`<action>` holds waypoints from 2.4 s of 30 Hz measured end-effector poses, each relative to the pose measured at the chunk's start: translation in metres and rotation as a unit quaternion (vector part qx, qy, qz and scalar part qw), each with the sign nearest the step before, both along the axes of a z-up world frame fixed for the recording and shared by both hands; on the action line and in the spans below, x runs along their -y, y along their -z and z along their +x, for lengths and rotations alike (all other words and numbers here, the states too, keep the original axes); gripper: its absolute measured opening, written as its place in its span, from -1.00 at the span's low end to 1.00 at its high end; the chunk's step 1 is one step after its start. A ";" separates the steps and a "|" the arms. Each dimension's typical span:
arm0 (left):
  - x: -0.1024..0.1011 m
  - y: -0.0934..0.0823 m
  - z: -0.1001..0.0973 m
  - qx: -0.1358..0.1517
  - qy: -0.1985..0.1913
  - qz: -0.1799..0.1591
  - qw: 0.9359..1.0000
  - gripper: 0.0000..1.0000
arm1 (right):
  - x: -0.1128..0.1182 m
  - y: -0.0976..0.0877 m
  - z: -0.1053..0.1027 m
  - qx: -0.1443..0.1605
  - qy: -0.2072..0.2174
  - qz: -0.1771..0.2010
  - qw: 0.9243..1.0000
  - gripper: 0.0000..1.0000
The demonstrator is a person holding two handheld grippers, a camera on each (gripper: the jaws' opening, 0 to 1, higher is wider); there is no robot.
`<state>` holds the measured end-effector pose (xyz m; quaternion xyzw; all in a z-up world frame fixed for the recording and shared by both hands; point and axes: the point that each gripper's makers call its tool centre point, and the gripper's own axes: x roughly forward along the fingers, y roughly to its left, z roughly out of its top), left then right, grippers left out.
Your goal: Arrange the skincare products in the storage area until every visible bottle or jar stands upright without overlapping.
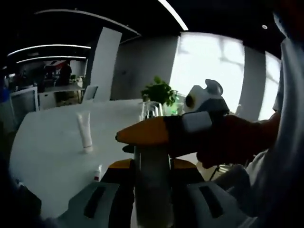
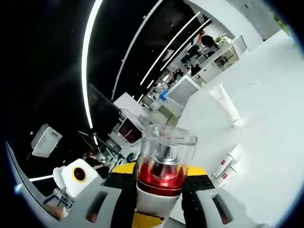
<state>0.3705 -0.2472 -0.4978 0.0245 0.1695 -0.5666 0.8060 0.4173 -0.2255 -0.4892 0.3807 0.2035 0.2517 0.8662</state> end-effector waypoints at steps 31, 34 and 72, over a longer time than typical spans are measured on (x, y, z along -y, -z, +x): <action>0.011 -0.043 -0.022 -0.114 0.136 -0.124 0.976 -0.33 | -0.028 -0.068 -0.047 0.242 -0.257 -0.135 0.926 -0.48; 0.010 -0.051 -0.028 -0.119 0.163 -0.141 0.969 -0.22 | -0.035 -0.077 -0.059 0.265 -0.290 -0.121 0.912 -0.48; -0.001 -0.045 -0.013 -0.099 0.115 -0.168 0.974 -0.42 | -0.031 -0.071 -0.028 0.225 -0.212 -0.115 0.944 -0.35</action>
